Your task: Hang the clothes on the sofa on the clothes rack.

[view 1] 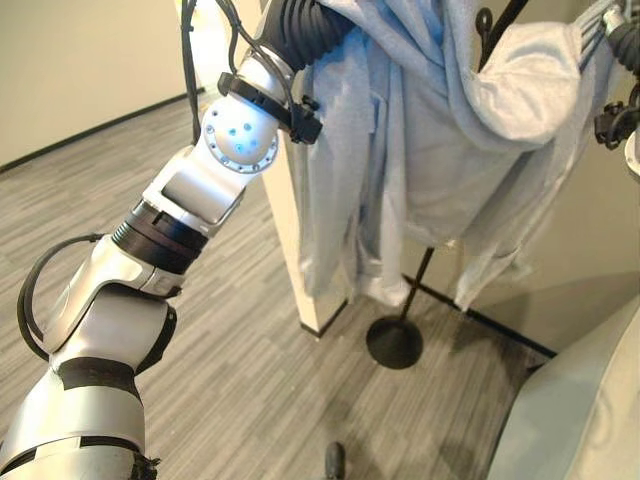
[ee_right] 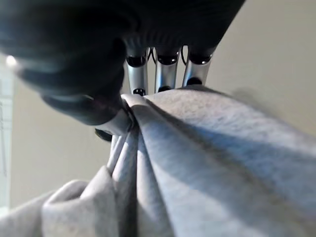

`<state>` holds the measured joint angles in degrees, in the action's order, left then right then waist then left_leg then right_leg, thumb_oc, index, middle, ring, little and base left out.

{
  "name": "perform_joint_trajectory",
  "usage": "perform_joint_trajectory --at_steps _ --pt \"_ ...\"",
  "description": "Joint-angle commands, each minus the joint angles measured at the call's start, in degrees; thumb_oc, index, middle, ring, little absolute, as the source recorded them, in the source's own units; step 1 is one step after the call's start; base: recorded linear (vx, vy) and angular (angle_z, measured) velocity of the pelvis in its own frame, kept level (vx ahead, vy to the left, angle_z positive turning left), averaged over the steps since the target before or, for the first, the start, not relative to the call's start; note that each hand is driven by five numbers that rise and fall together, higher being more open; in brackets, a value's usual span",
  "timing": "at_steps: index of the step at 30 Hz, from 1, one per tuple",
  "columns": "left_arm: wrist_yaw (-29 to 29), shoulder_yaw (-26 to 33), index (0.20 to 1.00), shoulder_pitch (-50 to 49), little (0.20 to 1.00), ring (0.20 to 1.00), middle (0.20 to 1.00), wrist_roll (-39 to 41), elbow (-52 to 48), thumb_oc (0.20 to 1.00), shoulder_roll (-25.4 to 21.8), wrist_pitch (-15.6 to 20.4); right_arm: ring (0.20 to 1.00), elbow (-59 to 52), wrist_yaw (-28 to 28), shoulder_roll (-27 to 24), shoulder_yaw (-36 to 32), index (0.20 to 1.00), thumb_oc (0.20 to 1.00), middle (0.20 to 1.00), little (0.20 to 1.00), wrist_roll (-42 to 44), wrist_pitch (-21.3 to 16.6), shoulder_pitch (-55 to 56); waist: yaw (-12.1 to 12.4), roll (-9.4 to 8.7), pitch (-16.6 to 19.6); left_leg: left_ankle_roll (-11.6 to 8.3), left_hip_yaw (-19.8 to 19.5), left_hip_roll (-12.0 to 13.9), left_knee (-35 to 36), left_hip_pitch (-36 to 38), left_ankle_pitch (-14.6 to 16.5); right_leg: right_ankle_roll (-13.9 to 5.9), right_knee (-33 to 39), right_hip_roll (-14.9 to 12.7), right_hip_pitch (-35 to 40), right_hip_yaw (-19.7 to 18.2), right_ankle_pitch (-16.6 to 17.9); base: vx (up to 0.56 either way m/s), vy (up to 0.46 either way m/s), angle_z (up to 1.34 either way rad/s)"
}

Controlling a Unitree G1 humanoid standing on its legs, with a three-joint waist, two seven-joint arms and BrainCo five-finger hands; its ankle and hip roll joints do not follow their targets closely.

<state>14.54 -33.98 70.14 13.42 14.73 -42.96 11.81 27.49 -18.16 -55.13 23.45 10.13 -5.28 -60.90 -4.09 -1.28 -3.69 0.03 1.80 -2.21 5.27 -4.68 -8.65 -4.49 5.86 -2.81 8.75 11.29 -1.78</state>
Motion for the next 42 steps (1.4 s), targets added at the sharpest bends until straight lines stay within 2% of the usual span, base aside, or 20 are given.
perform_joint_trajectory --at_steps 1,4,12,18,25,31,42 --pt "0.9 -1.0 0.200 2.7 0.200 0.200 0.200 3.7 9.1 0.200 0.4 0.9 0.200 5.0 -0.5 -2.2 2.8 0.200 0.200 0.200 0.200 2.8 0.0 -8.4 2.8 -0.34 3.5 -6.31 1.6 5.4 -0.3 8.1 8.6 -6.46 -0.9 -2.3 -4.7 -0.2 1.4 0.00 0.000 0.00" --pt "0.7 -5.5 0.200 7.5 0.200 0.200 0.200 4.2 15.8 0.200 0.8 0.5 0.200 11.8 0.2 -1.8 9.1 0.200 0.200 0.200 0.200 4.2 0.7 -15.5 2.7 -0.31 3.2 -6.38 1.7 5.5 -0.3 8.0 8.6 -6.66 -0.9 -2.4 -5.0 -0.1 1.6 0.00 0.000 0.00" --pt "0.4 -10.2 0.200 11.3 0.200 0.200 0.200 4.1 24.0 0.200 2.5 -0.1 0.200 20.7 1.1 1.0 15.8 0.200 0.200 0.200 0.200 5.6 1.5 -22.6 2.5 0.13 1.7 -6.45 1.5 5.4 -0.3 6.3 8.0 -7.02 -0.9 -2.5 -7.0 0.1 2.4 -0.03 -0.008 -0.03" --pt "0.2 -12.8 0.200 13.4 0.200 0.200 0.200 3.8 28.2 0.200 4.3 -0.5 0.200 25.9 1.6 2.8 18.1 0.200 0.200 0.200 0.200 5.7 2.2 -24.8 2.2 0.45 1.4 -6.52 1.6 5.4 -0.3 5.7 7.8 -7.20 -0.9 -2.6 -7.7 0.2 2.6 -0.01 -0.003 0.02" --pt "0.1 -15.8 0.200 17.1 0.200 0.200 0.200 3.5 33.5 0.200 6.5 -0.9 0.200 32.0 2.1 5.0 22.7 0.200 0.200 0.200 0.200 2.7 3.4 -28.7 2.0 1.29 0.6 -6.70 1.6 5.1 -0.3 4.4 7.3 -7.35 -0.9 -2.8 -9.1 0.4 3.0 -0.01 -0.007 0.01" --pt "-0.5 -20.3 0.200 21.4 0.200 0.200 0.200 2.1 40.6 0.200 9.6 -1.2 0.200 38.7 2.9 8.7 27.7 0.200 0.200 0.200 0.200 -1.4 4.5 -32.5 1.7 2.80 -0.5 -6.76 1.3 4.8 -0.3 2.1 6.3 -7.48 -0.9 -3.1 -11.5 0.3 3.7 -0.04 -0.022 0.00" --pt "0.1 -20.7 0.200 23.3 0.200 0.200 0.200 1.8 41.2 0.200 9.0 -1.5 0.200 40.5 2.7 8.1 27.5 0.200 0.200 0.200 0.200 -0.2 4.9 -32.6 1.2 3.49 -0.2 -6.78 1.2 4.7 -0.3 2.6 6.7 -7.35 -0.9 -2.9 -10.8 0.5 3.3 0.02 -0.010 0.01"
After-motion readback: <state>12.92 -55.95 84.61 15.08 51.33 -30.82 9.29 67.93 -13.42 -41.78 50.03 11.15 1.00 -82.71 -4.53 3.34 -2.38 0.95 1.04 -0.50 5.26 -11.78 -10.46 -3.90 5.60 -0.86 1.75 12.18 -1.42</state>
